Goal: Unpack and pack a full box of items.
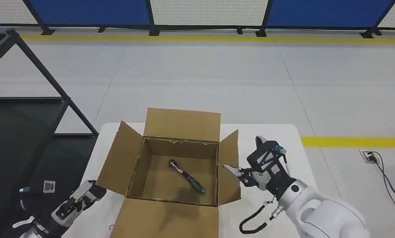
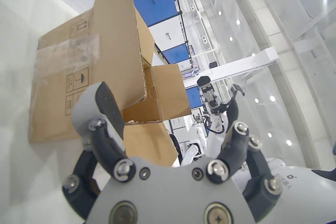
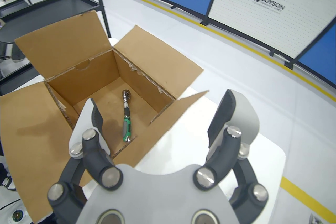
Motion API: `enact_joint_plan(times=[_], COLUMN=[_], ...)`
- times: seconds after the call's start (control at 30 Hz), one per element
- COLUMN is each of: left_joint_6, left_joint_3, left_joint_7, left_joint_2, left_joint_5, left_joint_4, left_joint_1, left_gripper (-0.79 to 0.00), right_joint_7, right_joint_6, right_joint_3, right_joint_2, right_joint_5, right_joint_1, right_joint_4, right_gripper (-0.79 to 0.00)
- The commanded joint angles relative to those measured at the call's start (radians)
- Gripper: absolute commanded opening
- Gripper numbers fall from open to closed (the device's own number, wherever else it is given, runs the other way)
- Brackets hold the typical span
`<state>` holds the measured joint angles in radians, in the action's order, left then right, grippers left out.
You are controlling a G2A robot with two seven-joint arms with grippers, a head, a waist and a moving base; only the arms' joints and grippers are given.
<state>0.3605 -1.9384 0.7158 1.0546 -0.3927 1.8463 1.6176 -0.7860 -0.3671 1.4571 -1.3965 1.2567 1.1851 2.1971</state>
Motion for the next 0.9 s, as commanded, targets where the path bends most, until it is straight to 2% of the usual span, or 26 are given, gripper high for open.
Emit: enact_joint_plan(times=[0.0,0.17,0.33,0.63,0.87], left_joint_6=[-0.002,-0.008,-0.016,-0.016,-0.015], left_joint_3=[0.003,-0.001,0.002,0.004,-0.001], left_joint_7=[-0.010,-0.014,-0.013,-0.013,-0.011], left_joint_2=[0.000,-0.001,-0.001,-0.002,-0.002], left_joint_5=[0.003,0.001,0.000,0.001,0.003], left_joint_4=[-0.006,-0.018,-0.015,-0.004,-0.006], left_joint_1=[-0.004,-0.014,-0.020,-0.021,-0.019], left_gripper=[0.000,0.000,0.000,0.000,0.000], right_joint_7=[-0.009,-0.007,-0.039,-0.199,-0.240], right_joint_6=[0.033,0.119,0.211,0.437,0.455], right_joint_3=[0.026,0.099,0.155,0.165,0.190], right_joint_2=[0.003,0.010,0.014,0.016,0.020], right_joint_5=[0.008,0.023,0.039,0.132,0.055], right_joint_1=[0.029,0.103,0.120,-0.006,-0.111], right_joint_4=[0.018,0.038,-0.010,-0.278,-0.511], right_gripper=[0.000,0.000,0.000,0.000,0.000])
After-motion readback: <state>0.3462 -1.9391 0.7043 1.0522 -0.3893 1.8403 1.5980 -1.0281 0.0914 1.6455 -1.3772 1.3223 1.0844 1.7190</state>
